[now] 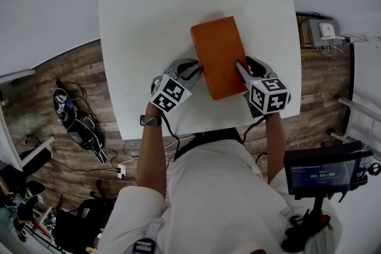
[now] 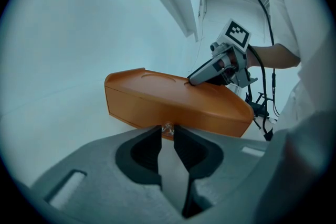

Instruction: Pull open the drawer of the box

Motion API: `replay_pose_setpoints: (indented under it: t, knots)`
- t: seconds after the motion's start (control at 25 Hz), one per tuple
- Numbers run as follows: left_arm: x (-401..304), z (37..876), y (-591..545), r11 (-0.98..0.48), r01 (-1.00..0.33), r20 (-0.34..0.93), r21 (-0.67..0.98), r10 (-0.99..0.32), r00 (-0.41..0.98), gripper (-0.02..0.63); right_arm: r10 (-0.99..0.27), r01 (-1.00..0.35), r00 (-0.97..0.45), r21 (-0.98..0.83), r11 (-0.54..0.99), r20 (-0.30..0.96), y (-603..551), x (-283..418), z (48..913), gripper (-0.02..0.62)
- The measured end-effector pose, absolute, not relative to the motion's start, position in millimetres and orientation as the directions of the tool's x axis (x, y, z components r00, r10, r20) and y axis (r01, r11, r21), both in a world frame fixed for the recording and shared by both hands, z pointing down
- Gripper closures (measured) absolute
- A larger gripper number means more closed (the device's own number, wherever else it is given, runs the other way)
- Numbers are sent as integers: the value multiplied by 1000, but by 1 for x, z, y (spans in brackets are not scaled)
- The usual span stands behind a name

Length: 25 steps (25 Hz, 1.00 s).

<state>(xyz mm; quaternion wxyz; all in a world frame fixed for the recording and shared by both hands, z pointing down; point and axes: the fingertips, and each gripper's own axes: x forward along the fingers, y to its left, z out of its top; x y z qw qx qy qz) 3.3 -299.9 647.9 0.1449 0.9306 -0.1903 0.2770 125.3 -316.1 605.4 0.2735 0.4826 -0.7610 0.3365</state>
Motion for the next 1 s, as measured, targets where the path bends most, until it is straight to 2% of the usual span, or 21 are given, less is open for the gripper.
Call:
replay_pose_setpoints:
  t: [1.0]
  knots:
    - [-27, 654, -305, -845, -509, 609, 164, -318, 726, 529, -551, -922, -375, -242, 301, 745, -326, 124, 610, 445]
